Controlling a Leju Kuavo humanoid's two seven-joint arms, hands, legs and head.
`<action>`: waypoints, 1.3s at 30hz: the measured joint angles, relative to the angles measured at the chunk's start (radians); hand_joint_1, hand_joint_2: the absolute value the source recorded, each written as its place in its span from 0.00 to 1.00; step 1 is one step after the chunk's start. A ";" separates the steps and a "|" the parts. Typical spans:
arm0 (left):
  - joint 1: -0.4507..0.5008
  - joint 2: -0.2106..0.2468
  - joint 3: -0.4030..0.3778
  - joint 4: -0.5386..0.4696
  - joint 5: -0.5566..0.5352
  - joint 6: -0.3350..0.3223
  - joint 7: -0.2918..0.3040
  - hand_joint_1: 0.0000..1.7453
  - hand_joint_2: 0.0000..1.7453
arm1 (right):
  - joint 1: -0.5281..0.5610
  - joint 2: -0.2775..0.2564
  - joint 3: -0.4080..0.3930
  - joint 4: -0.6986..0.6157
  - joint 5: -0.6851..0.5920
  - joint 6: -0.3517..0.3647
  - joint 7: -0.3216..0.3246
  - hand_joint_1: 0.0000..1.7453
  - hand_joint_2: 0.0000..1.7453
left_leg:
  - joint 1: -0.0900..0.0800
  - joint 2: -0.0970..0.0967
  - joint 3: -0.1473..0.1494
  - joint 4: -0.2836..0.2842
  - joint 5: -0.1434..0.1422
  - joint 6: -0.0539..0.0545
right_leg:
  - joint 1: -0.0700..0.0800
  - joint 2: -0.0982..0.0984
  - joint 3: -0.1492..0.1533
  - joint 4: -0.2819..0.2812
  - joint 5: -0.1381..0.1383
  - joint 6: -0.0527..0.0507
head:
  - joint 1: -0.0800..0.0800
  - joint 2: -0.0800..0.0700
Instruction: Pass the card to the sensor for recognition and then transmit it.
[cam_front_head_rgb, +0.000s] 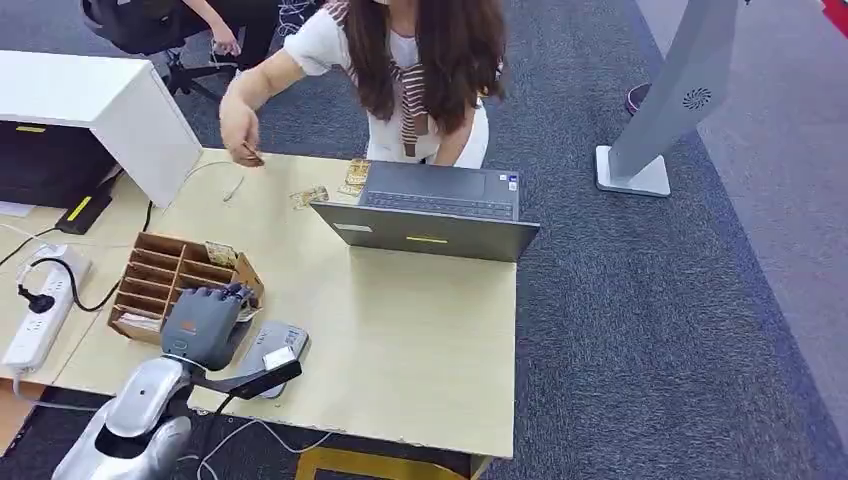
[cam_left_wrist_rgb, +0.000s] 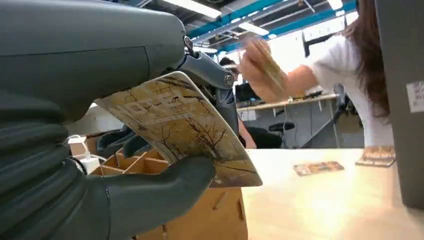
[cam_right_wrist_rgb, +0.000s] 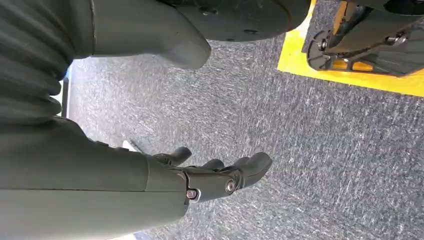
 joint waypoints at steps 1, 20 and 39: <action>0.000 0.001 0.000 0.000 0.001 -0.009 0.000 1.00 1.00 | 0.000 0.000 0.000 0.000 0.001 0.000 0.000 0.00 1.00 | 0.000 0.000 0.000 0.000 0.000 0.000 | 0.000 0.000 0.000 0.000 0.000 0.000 | 0.000 0.000; 0.019 0.028 -0.015 0.055 0.030 -0.115 -0.002 1.00 1.00 | 0.000 0.003 -0.001 0.000 0.024 0.003 0.011 0.00 1.00 | 0.000 0.000 0.000 0.000 0.000 0.000 | 0.000 0.000 0.000 0.000 0.000 0.000 | 0.000 0.000; 0.025 0.039 -0.051 0.072 0.040 -0.134 -0.012 1.00 1.00 | -0.001 0.008 -0.002 0.000 0.036 0.007 0.010 0.00 1.00 | 0.000 0.000 0.000 0.000 0.000 0.000 | 0.000 0.000 0.000 0.000 0.000 0.000 | 0.000 0.000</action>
